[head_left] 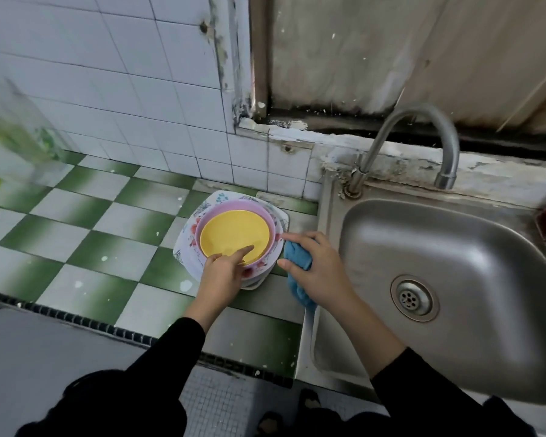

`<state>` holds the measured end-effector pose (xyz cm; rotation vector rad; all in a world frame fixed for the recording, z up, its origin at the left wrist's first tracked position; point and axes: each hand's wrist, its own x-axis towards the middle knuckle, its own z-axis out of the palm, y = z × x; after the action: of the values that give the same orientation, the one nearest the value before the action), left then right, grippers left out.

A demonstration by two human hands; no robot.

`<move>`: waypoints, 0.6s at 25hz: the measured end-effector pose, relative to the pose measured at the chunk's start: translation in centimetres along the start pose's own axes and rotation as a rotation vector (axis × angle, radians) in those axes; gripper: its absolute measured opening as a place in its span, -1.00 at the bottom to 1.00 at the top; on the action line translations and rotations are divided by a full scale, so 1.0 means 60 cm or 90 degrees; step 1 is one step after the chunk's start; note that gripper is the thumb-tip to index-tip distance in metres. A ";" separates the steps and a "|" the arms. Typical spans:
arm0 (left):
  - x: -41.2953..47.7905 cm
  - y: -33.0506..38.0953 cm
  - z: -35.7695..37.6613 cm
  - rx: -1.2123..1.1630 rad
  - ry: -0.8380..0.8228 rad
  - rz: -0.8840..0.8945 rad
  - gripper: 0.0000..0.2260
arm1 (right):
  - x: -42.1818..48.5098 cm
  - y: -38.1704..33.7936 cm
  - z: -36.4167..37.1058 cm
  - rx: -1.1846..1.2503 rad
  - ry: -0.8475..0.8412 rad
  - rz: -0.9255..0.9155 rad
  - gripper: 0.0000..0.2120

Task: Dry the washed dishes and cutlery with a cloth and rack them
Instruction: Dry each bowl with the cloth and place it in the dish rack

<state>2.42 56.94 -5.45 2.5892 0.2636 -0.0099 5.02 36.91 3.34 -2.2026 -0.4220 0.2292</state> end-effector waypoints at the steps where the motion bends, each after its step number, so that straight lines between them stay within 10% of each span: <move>1: -0.002 -0.002 -0.004 -0.039 0.013 0.007 -0.53 | 0.001 0.001 0.000 0.001 -0.009 -0.002 -0.60; 15: 0.023 0.051 -0.065 -0.430 0.097 -0.153 -0.68 | 0.040 0.020 -0.001 0.059 -0.050 -0.026 -0.58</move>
<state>4.16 56.62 -0.61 1.8789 0.5315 0.1631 7.50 37.08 2.35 -2.0971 -0.4904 0.3080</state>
